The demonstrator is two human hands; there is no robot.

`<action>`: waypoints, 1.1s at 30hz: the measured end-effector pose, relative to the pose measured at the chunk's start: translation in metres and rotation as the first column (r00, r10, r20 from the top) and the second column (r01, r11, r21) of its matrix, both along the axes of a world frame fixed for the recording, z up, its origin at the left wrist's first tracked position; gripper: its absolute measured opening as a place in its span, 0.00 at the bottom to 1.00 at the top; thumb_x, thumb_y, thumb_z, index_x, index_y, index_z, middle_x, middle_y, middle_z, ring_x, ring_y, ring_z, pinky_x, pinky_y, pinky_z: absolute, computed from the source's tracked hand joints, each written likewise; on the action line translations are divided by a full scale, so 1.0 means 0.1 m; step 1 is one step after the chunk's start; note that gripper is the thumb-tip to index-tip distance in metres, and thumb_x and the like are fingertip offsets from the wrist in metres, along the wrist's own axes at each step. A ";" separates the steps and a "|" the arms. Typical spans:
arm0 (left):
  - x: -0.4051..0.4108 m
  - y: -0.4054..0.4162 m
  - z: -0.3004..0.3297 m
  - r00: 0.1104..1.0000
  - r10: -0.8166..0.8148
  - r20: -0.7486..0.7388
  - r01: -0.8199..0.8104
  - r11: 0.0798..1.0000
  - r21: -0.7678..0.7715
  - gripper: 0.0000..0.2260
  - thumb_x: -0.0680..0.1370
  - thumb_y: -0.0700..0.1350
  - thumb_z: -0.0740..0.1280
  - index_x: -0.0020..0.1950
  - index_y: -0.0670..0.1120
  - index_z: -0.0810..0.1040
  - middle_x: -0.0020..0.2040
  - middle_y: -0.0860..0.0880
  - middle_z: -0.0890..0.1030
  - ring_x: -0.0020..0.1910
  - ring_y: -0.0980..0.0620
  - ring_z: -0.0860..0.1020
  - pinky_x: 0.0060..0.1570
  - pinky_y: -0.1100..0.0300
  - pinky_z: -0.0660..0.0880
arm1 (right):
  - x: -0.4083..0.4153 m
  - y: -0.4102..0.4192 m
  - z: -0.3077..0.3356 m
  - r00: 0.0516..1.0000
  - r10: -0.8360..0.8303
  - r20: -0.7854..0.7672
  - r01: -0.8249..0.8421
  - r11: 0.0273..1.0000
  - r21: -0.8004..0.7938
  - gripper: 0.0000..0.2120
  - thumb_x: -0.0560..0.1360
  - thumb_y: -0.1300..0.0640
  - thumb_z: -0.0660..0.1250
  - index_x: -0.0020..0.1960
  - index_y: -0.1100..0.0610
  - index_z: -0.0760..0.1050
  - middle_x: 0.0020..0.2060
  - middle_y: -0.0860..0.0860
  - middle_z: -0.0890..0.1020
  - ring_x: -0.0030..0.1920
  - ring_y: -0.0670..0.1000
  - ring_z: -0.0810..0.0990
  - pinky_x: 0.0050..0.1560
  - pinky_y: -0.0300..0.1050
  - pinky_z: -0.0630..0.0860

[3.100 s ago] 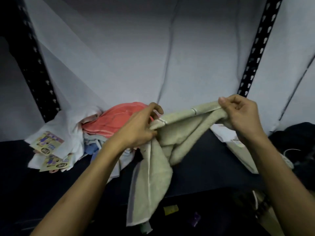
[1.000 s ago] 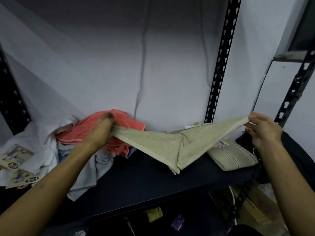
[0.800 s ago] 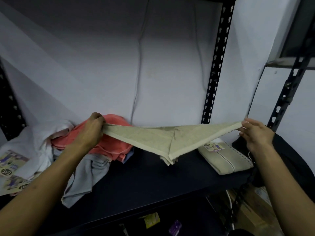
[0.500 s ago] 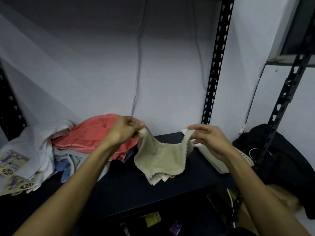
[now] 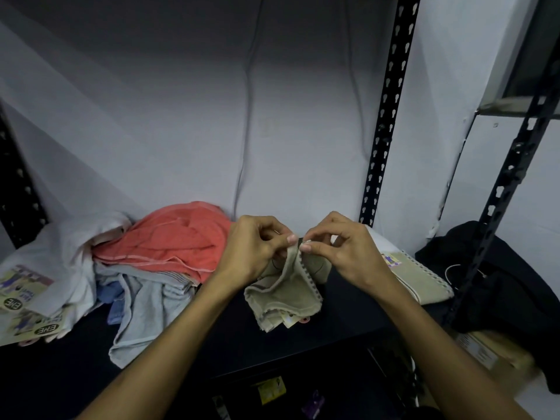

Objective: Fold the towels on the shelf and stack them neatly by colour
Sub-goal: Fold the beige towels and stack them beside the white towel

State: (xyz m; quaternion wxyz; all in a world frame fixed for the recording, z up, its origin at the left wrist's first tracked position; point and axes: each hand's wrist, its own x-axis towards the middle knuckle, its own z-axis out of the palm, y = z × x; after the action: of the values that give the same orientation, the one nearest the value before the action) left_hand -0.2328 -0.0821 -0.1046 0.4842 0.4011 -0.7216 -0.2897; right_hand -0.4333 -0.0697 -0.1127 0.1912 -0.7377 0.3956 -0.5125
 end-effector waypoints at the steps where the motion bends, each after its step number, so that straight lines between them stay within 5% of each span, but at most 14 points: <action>1: 0.01 -0.01 0.01 1.000 -0.017 0.013 0.017 1.000 -0.001 0.05 0.75 0.43 0.76 0.45 0.42 0.86 0.35 0.47 0.86 0.36 0.47 0.85 0.44 0.50 0.84 | 0.01 0.00 0.01 1.000 0.000 -0.009 -0.001 1.000 -0.010 0.04 0.70 0.58 0.79 0.43 0.54 0.85 0.39 0.49 0.82 0.39 0.50 0.80 0.40 0.38 0.72; 9: 0.02 0.01 0.09 0.992 -0.082 -0.093 0.090 0.992 0.089 0.06 0.76 0.41 0.75 0.50 0.39 0.86 0.39 0.45 0.87 0.36 0.53 0.84 0.36 0.67 0.77 | 0.02 0.00 0.08 0.979 0.159 0.131 -0.171 0.982 0.084 0.07 0.73 0.68 0.74 0.50 0.62 0.82 0.44 0.58 0.84 0.47 0.55 0.83 0.53 0.50 0.81; 13: 0.01 0.02 0.13 0.991 -0.135 -0.019 0.135 0.991 0.005 0.15 0.68 0.51 0.79 0.49 0.43 0.86 0.41 0.48 0.87 0.42 0.51 0.86 0.46 0.58 0.82 | 0.03 0.02 0.14 0.974 0.127 0.185 -0.141 0.988 0.064 0.13 0.73 0.67 0.75 0.55 0.58 0.77 0.41 0.56 0.84 0.43 0.56 0.82 0.49 0.52 0.79; 17: -0.01 0.01 0.21 0.991 -0.131 -0.018 0.130 0.990 -0.049 0.12 0.70 0.49 0.78 0.47 0.43 0.86 0.40 0.48 0.87 0.41 0.51 0.86 0.39 0.64 0.78 | 0.04 0.05 0.25 0.973 0.103 0.207 -0.115 0.992 0.046 0.18 0.72 0.64 0.77 0.55 0.60 0.70 0.40 0.57 0.85 0.42 0.67 0.79 0.48 0.60 0.78; 20: 0.04 -0.02 0.28 0.984 -0.181 -0.003 0.180 0.983 -0.044 0.07 0.75 0.43 0.76 0.49 0.41 0.85 0.43 0.46 0.87 0.45 0.47 0.86 0.49 0.55 0.82 | -0.01 0.06 0.31 0.991 0.070 0.115 -0.074 0.997 0.035 0.13 0.72 0.60 0.77 0.52 0.59 0.76 0.41 0.53 0.85 0.43 0.57 0.82 0.47 0.59 0.77; 23: 0.09 -0.02 0.36 0.977 -0.211 -0.024 0.210 0.977 -0.028 0.05 0.76 0.37 0.74 0.51 0.38 0.84 0.44 0.43 0.87 0.46 0.46 0.86 0.50 0.58 0.81 | -0.06 0.06 0.27 0.997 0.078 0.004 -0.078 0.996 0.034 0.04 0.75 0.61 0.74 0.50 0.57 0.81 0.44 0.50 0.84 0.47 0.52 0.82 0.49 0.62 0.77; 33: 0.17 0.05 0.45 0.975 -0.219 0.034 0.219 0.976 -0.013 0.08 0.75 0.36 0.74 0.54 0.38 0.84 0.43 0.47 0.87 0.45 0.51 0.86 0.48 0.64 0.80 | 0.09 0.16 0.19 0.998 0.037 0.058 -0.035 0.999 -0.038 0.05 0.76 0.59 0.73 0.51 0.57 0.85 0.43 0.49 0.86 0.44 0.51 0.83 0.45 0.46 0.78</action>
State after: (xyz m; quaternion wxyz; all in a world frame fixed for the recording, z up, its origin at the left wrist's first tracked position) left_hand -0.2158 -0.0770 -0.0598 0.4410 0.3197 -0.7715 -0.3289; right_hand -0.4243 -0.0534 -0.0936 0.1982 -0.7327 0.3670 -0.5378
